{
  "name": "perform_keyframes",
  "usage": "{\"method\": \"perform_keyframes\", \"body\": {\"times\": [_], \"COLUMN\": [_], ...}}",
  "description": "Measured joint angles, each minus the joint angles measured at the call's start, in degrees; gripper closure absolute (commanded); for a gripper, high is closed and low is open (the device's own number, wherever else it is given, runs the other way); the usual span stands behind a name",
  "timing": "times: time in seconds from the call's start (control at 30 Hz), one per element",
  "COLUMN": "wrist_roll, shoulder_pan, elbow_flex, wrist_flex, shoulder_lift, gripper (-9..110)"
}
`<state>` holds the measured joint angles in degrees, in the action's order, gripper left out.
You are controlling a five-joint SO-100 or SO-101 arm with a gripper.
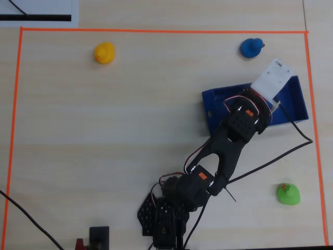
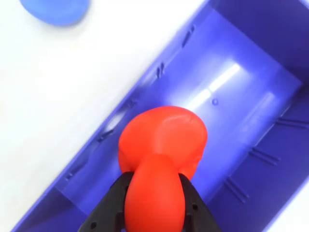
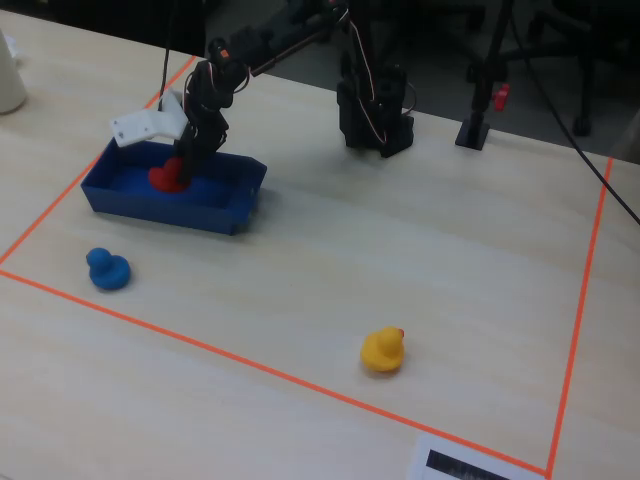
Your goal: Grasp red duck and put it into box.
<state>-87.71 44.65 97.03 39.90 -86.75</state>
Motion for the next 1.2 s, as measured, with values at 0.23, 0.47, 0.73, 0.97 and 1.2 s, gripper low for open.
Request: {"method": "perform_keyframes", "body": {"times": [0.23,0.47,0.73,0.97,1.2], "wrist_roll": [-0.62,0.09,13.18,5.36,-5.71], "shoulder_pan": [0.53,0.97,-7.56,-28.74,-35.68], "elbow_flex": [-0.26,-0.26,-0.79,20.83,56.60], "wrist_flex": [0.00,0.18,15.73,32.61,37.79], "shoulder_lift": [0.00,-0.35,-18.72,-50.98,-86.13], "gripper": [83,96,101,101,101]}}
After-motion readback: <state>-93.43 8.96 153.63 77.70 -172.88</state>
